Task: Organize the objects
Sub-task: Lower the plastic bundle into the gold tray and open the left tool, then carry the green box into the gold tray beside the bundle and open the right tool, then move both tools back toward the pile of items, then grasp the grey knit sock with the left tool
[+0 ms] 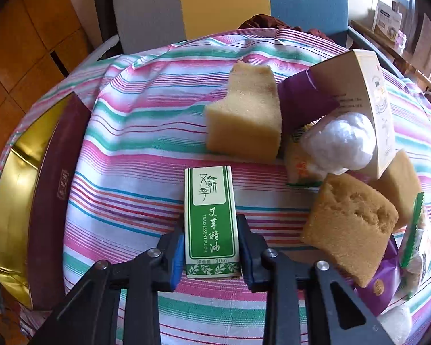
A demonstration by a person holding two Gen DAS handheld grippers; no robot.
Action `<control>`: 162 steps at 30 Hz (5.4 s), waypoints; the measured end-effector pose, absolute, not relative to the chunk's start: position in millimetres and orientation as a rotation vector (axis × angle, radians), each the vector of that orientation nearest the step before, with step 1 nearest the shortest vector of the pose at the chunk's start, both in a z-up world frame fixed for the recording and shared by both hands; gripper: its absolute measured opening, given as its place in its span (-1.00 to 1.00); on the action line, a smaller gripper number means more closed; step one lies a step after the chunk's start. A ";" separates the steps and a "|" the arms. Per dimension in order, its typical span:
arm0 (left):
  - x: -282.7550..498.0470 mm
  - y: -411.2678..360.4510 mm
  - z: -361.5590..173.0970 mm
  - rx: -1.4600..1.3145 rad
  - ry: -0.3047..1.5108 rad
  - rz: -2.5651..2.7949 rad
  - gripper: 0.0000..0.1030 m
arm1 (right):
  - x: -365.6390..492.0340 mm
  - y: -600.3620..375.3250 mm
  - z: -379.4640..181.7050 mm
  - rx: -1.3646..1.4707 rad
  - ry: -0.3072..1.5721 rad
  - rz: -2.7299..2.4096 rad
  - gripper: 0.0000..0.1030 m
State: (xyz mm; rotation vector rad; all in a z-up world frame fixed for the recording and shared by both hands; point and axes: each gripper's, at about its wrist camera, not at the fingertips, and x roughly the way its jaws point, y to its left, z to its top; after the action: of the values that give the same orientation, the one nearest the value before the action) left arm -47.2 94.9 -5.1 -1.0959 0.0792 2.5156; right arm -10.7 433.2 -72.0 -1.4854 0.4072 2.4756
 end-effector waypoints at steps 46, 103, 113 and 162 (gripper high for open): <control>-65.8 82.9 -4.2 -1.103 0.162 2.688 0.83 | -7.4 417.8 -74.7 -1.499 0.248 2.497 -0.40; -34.1 -41.5 -14.9 -1.211 -0.099 2.815 0.83 | -89.7 186.8 -18.9 -1.674 0.326 2.936 -0.14; -24.4 7.0 -2.2 -1.132 0.025 2.718 0.83 | -6.6 280.1 0.4 -1.501 0.318 2.879 -0.07; 122.6 495.9 -50.3 -0.790 0.632 1.432 0.23 | 245.9 569.3 -13.0 -0.476 1.384 2.279 0.25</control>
State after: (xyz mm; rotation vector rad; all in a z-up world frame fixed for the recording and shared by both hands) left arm 122.6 495.9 -50.3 -0.7900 0.6323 1.4321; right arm 245.9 569.3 -13.0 -0.4761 1.3839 2.2793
